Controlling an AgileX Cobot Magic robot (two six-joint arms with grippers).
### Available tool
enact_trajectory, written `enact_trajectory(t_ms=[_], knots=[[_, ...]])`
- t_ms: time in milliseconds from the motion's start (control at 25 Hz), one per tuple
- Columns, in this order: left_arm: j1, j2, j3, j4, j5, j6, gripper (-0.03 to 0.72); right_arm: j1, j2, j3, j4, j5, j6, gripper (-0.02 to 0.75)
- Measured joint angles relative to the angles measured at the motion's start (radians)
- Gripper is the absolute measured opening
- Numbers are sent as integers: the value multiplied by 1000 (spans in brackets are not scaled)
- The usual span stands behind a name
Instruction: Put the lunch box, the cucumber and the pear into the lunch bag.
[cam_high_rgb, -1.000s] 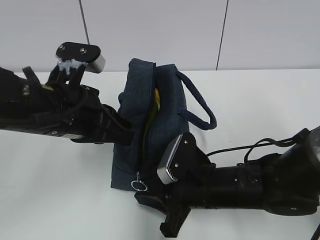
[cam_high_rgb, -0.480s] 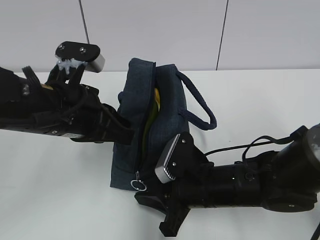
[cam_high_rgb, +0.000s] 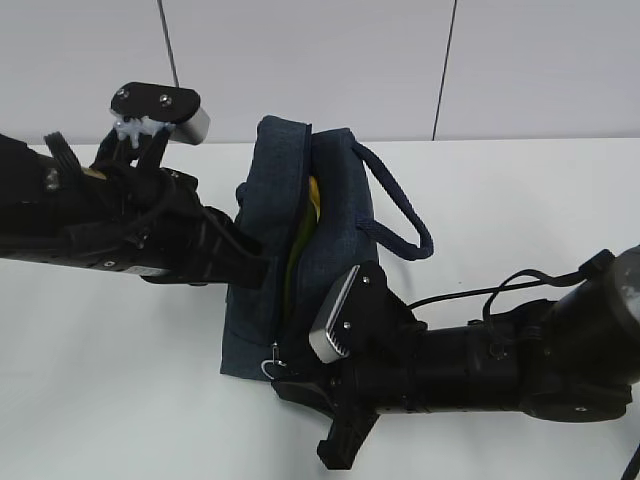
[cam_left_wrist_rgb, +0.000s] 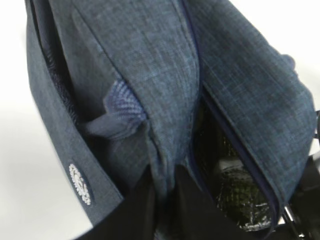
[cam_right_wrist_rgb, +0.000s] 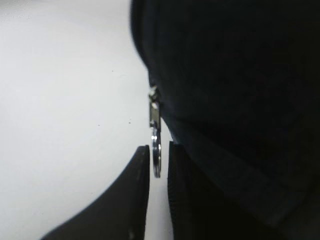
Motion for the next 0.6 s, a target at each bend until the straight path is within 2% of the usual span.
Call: enact_trajectory(t_ms=[480,520,600], knots=[[0,0,0,0,-5,0,3,0,1,-11,6,0,9,106],[0,0,0,0,-6,0,3,0,1,-13,6,0,12,94],[0,0,0,0,-6,0,3,0,1,-13,6,2,14,22]])
